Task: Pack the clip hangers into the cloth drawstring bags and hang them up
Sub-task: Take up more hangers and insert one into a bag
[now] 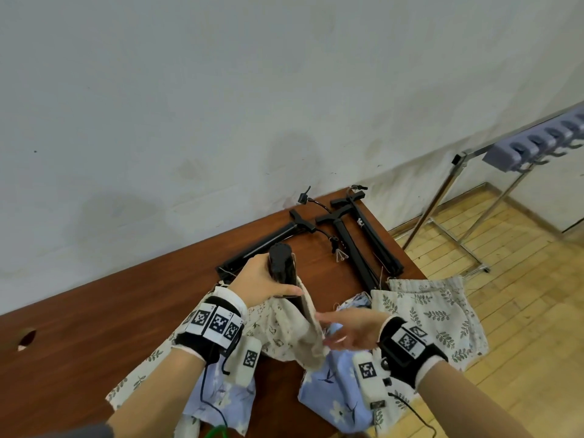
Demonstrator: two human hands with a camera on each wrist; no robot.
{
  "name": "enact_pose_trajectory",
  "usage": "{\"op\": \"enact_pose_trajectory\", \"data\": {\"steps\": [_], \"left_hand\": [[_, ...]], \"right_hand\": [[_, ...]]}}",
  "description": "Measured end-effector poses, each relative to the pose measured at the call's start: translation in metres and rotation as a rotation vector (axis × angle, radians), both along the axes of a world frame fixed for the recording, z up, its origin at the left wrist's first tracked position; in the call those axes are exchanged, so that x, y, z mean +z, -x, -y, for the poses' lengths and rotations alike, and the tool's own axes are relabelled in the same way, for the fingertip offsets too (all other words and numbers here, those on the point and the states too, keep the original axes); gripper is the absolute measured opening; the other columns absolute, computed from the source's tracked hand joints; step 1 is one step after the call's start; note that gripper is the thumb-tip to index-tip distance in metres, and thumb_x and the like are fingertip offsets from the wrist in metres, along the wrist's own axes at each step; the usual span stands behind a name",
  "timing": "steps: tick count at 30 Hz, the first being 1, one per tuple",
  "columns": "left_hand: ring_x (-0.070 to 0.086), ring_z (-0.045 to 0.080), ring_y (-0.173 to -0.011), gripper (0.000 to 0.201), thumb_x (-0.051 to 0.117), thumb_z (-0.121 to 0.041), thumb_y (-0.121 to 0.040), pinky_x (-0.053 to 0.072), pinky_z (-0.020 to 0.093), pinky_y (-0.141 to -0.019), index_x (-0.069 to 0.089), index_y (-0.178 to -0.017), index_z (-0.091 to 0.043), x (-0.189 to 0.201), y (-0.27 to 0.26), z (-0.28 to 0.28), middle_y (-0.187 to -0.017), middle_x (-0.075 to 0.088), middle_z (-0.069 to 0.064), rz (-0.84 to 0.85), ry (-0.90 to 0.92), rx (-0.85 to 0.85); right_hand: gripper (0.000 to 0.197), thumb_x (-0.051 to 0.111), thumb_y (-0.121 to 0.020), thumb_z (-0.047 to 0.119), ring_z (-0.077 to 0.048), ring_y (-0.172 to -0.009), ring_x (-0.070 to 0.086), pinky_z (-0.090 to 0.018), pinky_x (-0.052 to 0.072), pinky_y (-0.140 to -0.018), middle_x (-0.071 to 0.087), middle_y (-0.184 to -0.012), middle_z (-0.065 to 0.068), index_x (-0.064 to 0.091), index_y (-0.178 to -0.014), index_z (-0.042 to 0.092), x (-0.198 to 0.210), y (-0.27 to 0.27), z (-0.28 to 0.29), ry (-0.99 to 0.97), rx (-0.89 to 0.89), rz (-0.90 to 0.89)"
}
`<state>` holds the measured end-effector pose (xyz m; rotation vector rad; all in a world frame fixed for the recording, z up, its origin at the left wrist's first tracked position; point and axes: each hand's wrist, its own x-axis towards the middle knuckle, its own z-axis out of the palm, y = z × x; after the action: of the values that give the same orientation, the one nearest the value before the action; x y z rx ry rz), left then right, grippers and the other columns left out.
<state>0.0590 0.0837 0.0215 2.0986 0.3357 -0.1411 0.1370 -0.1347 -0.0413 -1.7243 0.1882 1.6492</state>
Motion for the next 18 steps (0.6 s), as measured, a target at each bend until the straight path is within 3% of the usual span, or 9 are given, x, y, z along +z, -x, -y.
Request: {"op": "enact_pose_trajectory", "data": {"steps": [2,4,6,8,11,13,15,17,18], "left_hand": [[0.06,0.009,-0.067,0.035,0.087,-0.035,-0.062,0.048,0.022,-0.062,0.058,-0.073,-0.02,0.003,-0.003,0.0,-0.071,0.062,-0.005,-0.002,-0.026,0.023],[0.057,0.005,-0.061,0.036,0.087,-0.035,-0.063,0.043,0.016,-0.056,0.054,-0.068,-0.021,0.003,-0.004,0.002,-0.065,0.059,-0.007,-0.005,-0.051,0.035],[0.058,0.004,-0.061,0.04,0.087,-0.042,-0.06,0.044,0.014,-0.054,0.057,-0.069,-0.016,0.001,-0.005,0.005,-0.065,0.061,-0.004,-0.006,-0.085,0.036],[0.062,0.009,-0.066,0.053,0.084,-0.054,-0.056,0.051,0.021,-0.059,0.062,-0.073,-0.009,-0.001,-0.006,0.008,-0.068,0.065,0.001,-0.003,-0.119,0.041],[0.063,0.012,-0.066,0.067,0.078,-0.065,-0.054,0.053,0.023,-0.064,0.059,-0.072,-0.004,-0.001,-0.009,0.014,-0.067,0.065,0.004,0.015,-0.162,0.051],[0.06,0.01,-0.066,0.061,0.079,-0.062,-0.058,0.049,0.019,-0.062,0.057,-0.07,-0.006,0.002,-0.011,0.016,-0.067,0.063,0.002,0.007,-0.187,0.052],[0.06,0.008,-0.067,0.057,0.078,-0.061,-0.059,0.048,0.018,-0.061,0.058,-0.07,-0.009,0.005,-0.014,0.016,-0.068,0.063,-0.001,-0.012,-0.203,0.028],[0.063,0.006,-0.066,0.056,0.078,-0.063,-0.059,0.052,0.021,-0.062,0.062,-0.072,-0.011,0.006,-0.013,0.014,-0.067,0.066,-0.002,-0.043,-0.207,-0.005],[0.065,0.008,-0.065,0.059,0.078,-0.064,-0.058,0.055,0.025,-0.064,0.064,-0.075,-0.01,0.005,-0.013,0.013,-0.068,0.068,0.0,-0.048,-0.202,-0.021]], "right_hand": [[0.051,0.065,-0.085,0.052,-0.014,-0.09,0.065,-0.017,0.05,-0.055,0.06,-0.115,-0.005,0.055,-0.123,0.02,0.015,0.006,-0.004,-0.058,0.118,0.005],[0.04,0.062,-0.087,0.054,-0.012,-0.083,0.063,-0.017,0.045,-0.052,0.059,-0.109,-0.005,0.052,-0.113,0.024,0.02,0.013,-0.008,-0.016,0.226,0.118],[0.042,0.067,-0.087,0.042,-0.016,-0.074,0.063,-0.019,0.041,-0.049,0.066,-0.098,-0.011,0.05,-0.116,0.017,0.004,0.013,-0.011,0.029,0.239,0.272],[0.048,0.069,-0.086,0.035,-0.02,-0.072,0.061,-0.021,0.044,-0.048,0.064,-0.095,-0.012,0.046,-0.123,0.013,-0.011,0.016,-0.011,0.062,0.186,0.321],[0.075,0.076,-0.071,0.059,-0.015,-0.074,0.06,-0.024,0.056,-0.063,0.057,-0.105,-0.004,0.045,-0.123,0.015,-0.017,0.025,-0.013,0.027,0.19,0.177],[0.084,0.078,-0.066,0.061,-0.013,-0.075,0.066,-0.025,0.058,-0.063,0.06,-0.105,-0.004,0.049,-0.129,0.013,-0.022,0.028,-0.017,-0.004,0.134,0.126],[0.061,0.076,-0.079,0.039,-0.016,-0.076,0.07,-0.029,0.06,-0.062,0.066,-0.104,-0.008,0.051,-0.125,0.007,-0.023,0.027,-0.023,0.005,0.033,0.206],[0.023,0.056,-0.092,0.016,-0.02,-0.069,0.068,-0.034,0.061,-0.066,0.067,-0.089,-0.012,0.055,-0.109,0.0,-0.015,0.025,-0.026,0.034,0.0,0.332],[0.015,0.047,-0.095,0.011,-0.021,-0.063,0.065,-0.033,0.06,-0.063,0.064,-0.08,-0.014,0.055,-0.1,-0.001,-0.009,0.023,-0.025,0.037,-0.01,0.35]]}}
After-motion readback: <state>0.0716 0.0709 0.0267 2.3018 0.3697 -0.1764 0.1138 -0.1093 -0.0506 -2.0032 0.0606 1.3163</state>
